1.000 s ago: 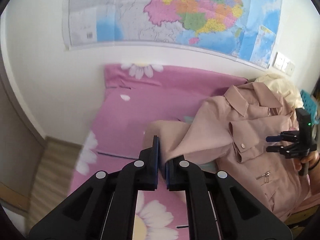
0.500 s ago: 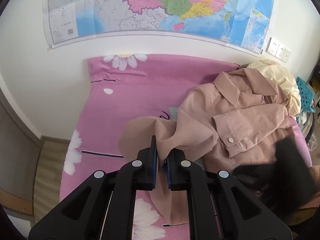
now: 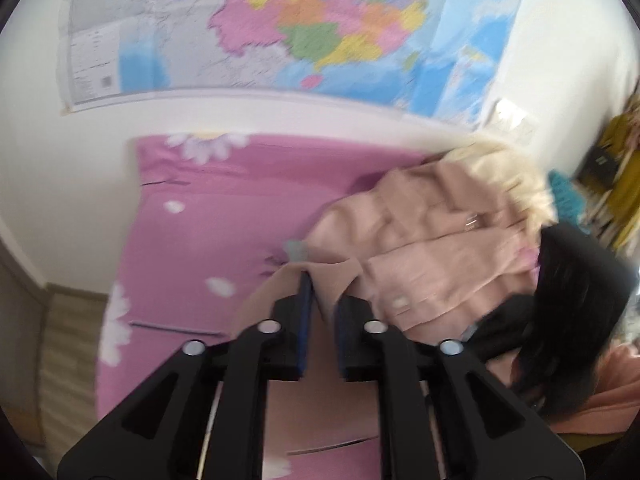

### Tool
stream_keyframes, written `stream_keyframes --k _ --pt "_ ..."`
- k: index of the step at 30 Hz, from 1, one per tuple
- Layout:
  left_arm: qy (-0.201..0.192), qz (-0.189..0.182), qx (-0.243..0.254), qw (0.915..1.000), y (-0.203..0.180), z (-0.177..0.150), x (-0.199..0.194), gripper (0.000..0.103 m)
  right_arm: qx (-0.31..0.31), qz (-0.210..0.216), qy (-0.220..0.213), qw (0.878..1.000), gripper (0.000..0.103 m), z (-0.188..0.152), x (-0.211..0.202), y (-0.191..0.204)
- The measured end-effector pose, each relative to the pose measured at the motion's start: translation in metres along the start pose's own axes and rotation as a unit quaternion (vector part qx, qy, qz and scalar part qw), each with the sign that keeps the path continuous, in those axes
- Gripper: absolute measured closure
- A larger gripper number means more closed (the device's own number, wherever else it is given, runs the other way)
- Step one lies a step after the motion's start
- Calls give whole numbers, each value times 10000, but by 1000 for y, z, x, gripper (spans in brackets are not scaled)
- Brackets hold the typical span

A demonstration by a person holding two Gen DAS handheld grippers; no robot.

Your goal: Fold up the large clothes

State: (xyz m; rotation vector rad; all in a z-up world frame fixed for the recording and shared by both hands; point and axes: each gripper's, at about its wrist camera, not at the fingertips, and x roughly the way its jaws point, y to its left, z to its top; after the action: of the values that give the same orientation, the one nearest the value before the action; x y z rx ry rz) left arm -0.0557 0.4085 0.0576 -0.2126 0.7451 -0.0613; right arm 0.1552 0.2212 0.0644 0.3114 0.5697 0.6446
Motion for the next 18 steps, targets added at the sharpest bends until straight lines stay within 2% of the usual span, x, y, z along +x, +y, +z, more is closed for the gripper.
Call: stream_keyframes --k 3,5,7,10,11,13,15,16,17,18 --pt "-261 -453 228 9984 -26 10 -8 65 150 -22 -249 9996 101 8 -72 -18" --pt "-417 -753 354 9957 -42 13 -11 55 248 -443 -417 9978 101 4 -119 -35" --pt "-558 -1002 486 9922 -55 14 -13 52 484 -892 -488 9936 101 -6 -153 -57" --pt "-570 -1099 601 9905 -69 12 -2 46 1002 -1497 -476 9825 101 -24 -187 -96" --pt "-478 -1124 584 9908 -72 10 8 46 1228 -1626 -424 9781 101 -31 -193 -112" --pt "-254 -903 596 9938 -75 1 32 46 1650 -2001 -212 9655 100 -54 -200 -146" --pt "40 -858 573 9947 -76 -10 58 45 2018 -2371 -26 9503 95 -75 -200 -175" --pt "168 -861 537 9947 -76 -14 69 45 2182 -2494 15 9435 76 -84 -198 -186" --pt "333 -833 510 9947 -77 -22 84 45 2385 -2715 84 9324 43 -96 -197 -199" --pt "467 -743 559 9946 -79 -30 97 45 2466 -2856 74 9260 35 -104 -200 -203"
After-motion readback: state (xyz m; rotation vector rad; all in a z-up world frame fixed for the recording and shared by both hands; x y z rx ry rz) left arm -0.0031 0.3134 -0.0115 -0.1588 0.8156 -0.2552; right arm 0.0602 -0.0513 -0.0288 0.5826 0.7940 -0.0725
